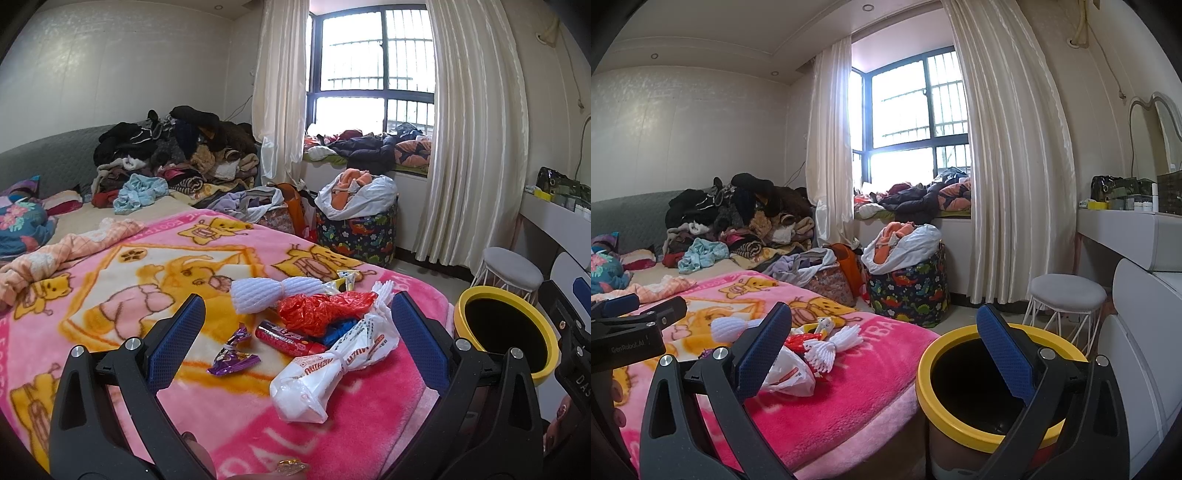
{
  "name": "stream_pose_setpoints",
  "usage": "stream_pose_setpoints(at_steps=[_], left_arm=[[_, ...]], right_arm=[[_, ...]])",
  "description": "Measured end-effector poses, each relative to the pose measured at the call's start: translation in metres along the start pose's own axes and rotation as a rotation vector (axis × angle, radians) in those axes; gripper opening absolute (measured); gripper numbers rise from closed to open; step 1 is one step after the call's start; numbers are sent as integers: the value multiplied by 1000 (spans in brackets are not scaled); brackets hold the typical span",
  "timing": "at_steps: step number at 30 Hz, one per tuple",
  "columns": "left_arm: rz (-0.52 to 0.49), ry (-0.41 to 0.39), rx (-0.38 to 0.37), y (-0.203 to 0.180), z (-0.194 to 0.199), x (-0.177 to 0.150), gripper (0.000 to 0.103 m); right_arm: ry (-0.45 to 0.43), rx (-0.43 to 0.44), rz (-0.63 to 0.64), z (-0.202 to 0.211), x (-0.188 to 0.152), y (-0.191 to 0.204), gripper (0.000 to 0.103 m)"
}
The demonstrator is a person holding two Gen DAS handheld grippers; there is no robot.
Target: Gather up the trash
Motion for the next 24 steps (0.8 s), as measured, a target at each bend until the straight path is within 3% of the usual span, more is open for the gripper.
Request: stream_pose_setpoints(at_steps=[24], left_arm=[[-1,-1,-3,-5,-3,0,93]], right_arm=[[0,0,1,0,-1,0,97]])
Point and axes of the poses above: each gripper's, at about its wrist camera, not at the fingertips, and z roughly against the way its jaws point, y to its left, x to its top, the point moved 1 cm from there along -z, roughly the way its jaws point, and after that the axes turned 2 degrees about -z, right-handed, at the moved point
